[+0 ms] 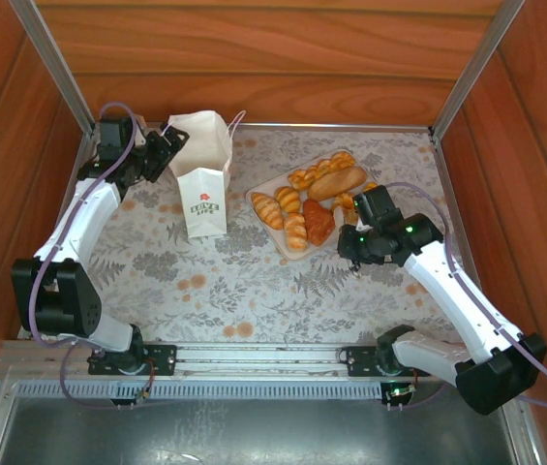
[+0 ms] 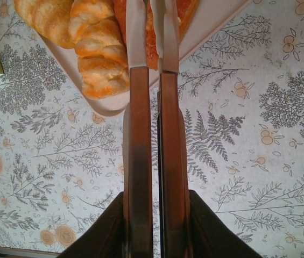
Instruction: Take the fake bread out of the paper bag
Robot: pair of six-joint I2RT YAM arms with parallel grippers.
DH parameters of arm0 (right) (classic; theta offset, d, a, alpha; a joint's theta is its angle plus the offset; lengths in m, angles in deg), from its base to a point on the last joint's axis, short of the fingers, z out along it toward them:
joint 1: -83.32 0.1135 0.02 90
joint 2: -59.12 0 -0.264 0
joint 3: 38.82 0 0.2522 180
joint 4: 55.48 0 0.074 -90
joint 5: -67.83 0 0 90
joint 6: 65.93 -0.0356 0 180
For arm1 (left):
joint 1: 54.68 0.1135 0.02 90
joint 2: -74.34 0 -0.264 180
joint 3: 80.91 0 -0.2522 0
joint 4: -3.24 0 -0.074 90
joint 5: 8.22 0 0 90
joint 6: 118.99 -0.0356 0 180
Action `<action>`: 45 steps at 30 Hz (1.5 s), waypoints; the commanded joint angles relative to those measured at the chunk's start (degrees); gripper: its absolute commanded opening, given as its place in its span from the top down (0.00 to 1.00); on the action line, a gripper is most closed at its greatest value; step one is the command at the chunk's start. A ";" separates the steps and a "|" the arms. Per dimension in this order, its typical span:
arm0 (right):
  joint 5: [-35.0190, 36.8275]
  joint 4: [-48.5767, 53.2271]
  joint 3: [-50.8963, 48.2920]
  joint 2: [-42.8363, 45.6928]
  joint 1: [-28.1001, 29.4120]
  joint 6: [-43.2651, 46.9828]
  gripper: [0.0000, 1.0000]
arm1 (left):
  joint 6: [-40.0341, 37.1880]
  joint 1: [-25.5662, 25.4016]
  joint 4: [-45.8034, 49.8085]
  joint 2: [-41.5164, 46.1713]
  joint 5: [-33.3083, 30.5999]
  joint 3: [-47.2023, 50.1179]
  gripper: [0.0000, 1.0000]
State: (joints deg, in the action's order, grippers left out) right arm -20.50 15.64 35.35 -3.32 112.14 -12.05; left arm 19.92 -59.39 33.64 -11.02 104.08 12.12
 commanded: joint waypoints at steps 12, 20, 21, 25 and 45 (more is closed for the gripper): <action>-0.53 -2.34 2.18 0.61 -0.41 -0.18 0.71 | -6.09 0.25 6.80 2.41 -4.53 2.68 0.00; -0.67 -3.12 2.18 0.43 -0.34 -0.18 0.71 | -7.54 0.06 7.17 5.50 -4.00 3.23 0.00; -0.35 -3.13 2.09 0.44 -0.34 -0.05 0.71 | -7.84 -0.02 7.17 6.11 -3.46 3.20 0.00; 0.17 -3.97 1.21 0.34 -0.34 0.26 0.71 | -8.48 -0.22 7.17 7.52 -2.09 2.43 0.00; 5.06 -2.56 -7.28 4.35 -0.26 0.09 0.73 | -5.44 -0.16 9.23 20.60 -5.97 7.88 0.00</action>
State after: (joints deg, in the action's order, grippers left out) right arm -17.29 12.34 29.64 -1.20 112.16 -12.05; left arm 13.42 -59.46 41.16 7.56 98.99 18.88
